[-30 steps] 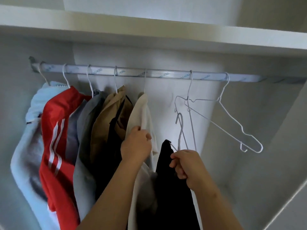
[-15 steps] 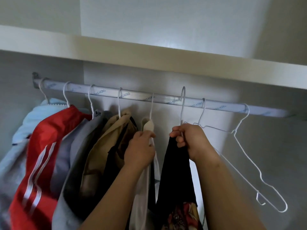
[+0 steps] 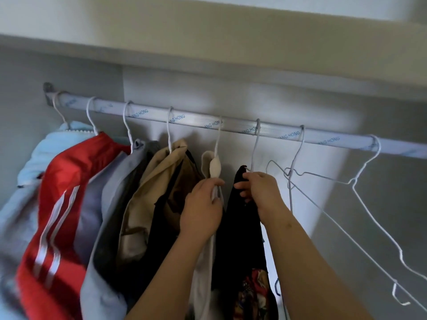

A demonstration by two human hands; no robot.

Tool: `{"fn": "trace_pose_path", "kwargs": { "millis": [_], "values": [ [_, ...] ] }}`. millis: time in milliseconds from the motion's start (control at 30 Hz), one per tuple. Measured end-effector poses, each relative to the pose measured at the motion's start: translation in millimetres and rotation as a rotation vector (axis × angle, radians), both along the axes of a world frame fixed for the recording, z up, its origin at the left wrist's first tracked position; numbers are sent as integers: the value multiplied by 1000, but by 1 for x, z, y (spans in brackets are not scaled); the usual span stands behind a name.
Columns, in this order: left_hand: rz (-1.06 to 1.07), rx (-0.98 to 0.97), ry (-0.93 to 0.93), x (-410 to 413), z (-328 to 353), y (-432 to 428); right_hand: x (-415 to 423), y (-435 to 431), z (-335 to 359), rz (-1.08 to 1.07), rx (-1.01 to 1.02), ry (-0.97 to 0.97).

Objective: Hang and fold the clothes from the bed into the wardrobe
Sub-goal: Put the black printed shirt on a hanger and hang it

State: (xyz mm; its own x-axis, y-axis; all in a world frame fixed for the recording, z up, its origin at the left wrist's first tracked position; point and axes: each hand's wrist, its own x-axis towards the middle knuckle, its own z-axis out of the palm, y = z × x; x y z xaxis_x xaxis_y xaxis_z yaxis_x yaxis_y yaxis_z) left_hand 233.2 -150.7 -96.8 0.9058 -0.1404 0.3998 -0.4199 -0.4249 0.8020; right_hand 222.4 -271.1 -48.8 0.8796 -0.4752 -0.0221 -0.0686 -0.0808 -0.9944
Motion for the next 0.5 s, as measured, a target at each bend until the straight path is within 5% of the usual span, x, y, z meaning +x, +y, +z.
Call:
{"fn": "trace_pose_path", "kwargs": {
  "millis": [167,500],
  "values": [
    [-82,-93,111,-14,-6,14,-29,5,-18,-35,-298,-37],
    [-186,-126,295,-61,-34,60,-102,60,-61,40,-254,-36]
  ]
}}
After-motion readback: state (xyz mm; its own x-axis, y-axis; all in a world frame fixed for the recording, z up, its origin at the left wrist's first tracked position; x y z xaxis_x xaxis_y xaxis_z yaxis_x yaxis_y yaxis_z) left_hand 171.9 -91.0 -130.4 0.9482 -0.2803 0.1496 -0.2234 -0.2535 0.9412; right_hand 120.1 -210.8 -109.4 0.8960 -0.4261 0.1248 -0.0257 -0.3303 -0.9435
